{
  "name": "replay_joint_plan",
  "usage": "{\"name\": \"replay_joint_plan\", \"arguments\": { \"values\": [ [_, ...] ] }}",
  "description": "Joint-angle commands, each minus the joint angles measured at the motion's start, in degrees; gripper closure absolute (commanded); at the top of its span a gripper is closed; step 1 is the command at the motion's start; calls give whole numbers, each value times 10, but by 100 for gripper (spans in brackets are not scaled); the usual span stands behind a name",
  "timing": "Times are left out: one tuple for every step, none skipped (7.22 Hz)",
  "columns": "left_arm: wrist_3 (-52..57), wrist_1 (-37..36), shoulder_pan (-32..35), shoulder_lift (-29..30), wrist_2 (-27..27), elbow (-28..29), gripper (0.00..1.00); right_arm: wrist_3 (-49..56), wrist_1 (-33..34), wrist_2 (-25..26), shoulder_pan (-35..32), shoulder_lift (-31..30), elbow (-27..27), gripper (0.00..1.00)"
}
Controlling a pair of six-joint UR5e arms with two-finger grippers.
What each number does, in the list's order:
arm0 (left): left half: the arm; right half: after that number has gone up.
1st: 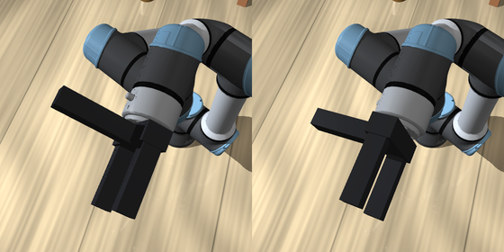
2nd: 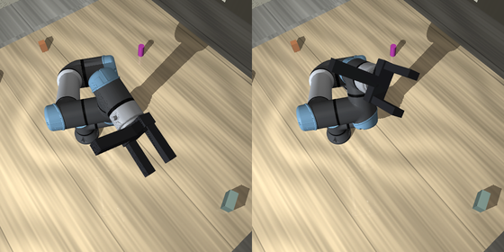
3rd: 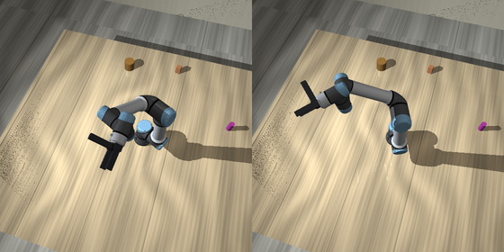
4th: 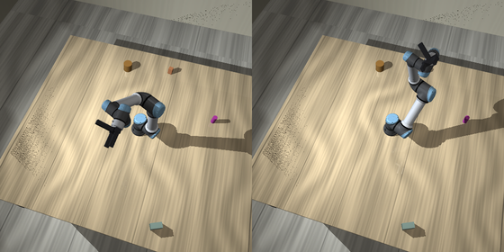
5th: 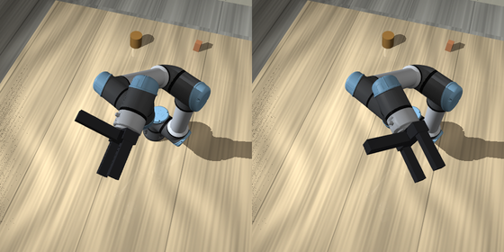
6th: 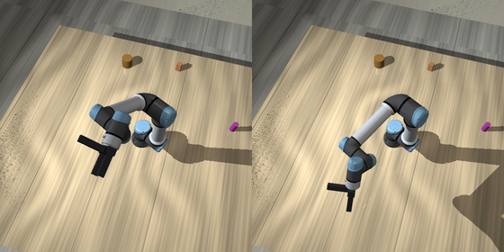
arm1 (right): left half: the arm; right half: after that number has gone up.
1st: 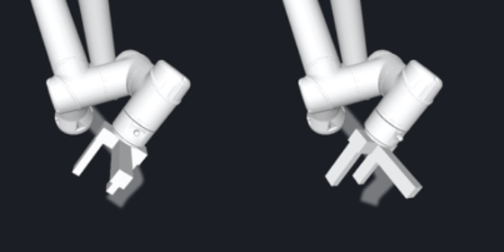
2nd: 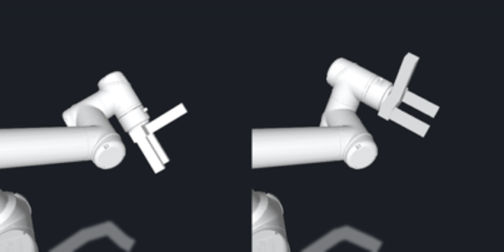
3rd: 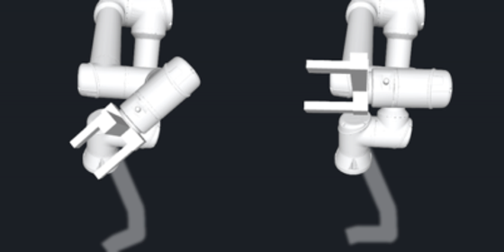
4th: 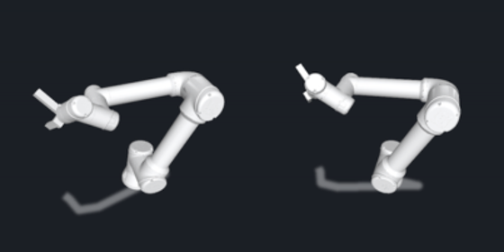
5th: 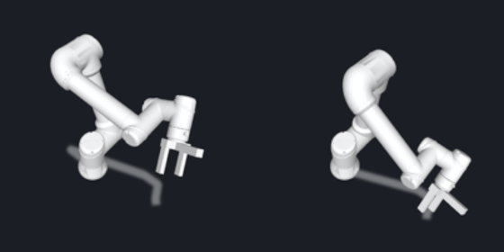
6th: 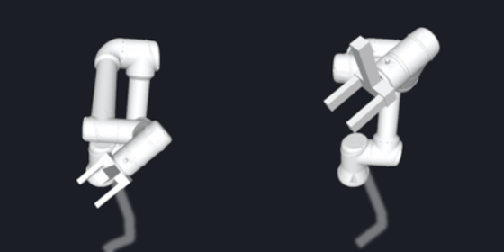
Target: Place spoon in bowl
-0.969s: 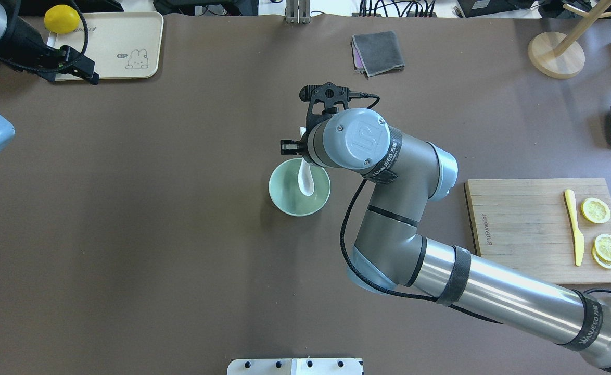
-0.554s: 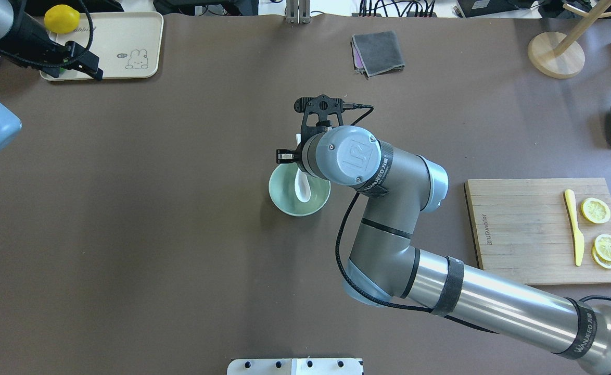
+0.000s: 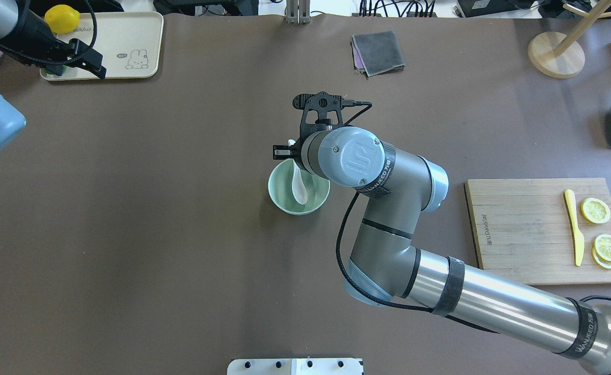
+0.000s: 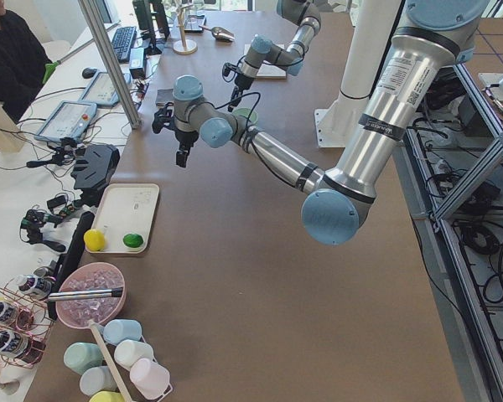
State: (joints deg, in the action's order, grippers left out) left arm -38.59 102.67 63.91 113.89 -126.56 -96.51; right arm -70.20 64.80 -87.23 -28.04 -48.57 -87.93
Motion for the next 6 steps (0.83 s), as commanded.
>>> {"name": "replay_joint_plan", "arguments": {
  "values": [
    [0,-2,1,0,0,0,2,-11,-6,0,-13,-3,0,0],
    [0,-3,6,-1,0,0,2,-12,-1,-13,-34,-11,-1,0],
    [1,-3,21,-1,-1,0,2,-3,-1,-29,-59,-29,-14,0],
    [1,-4,38,-2,-2,-2,2,38,-1,-109,-115,-75,-42,0],
    [10,-3,73,-8,-20,1,2,115,-4,-207,-183,-119,-63,0],
    [58,-4,105,-18,-53,8,2,171,-8,-261,-233,-190,-91,0]
  ]
}}
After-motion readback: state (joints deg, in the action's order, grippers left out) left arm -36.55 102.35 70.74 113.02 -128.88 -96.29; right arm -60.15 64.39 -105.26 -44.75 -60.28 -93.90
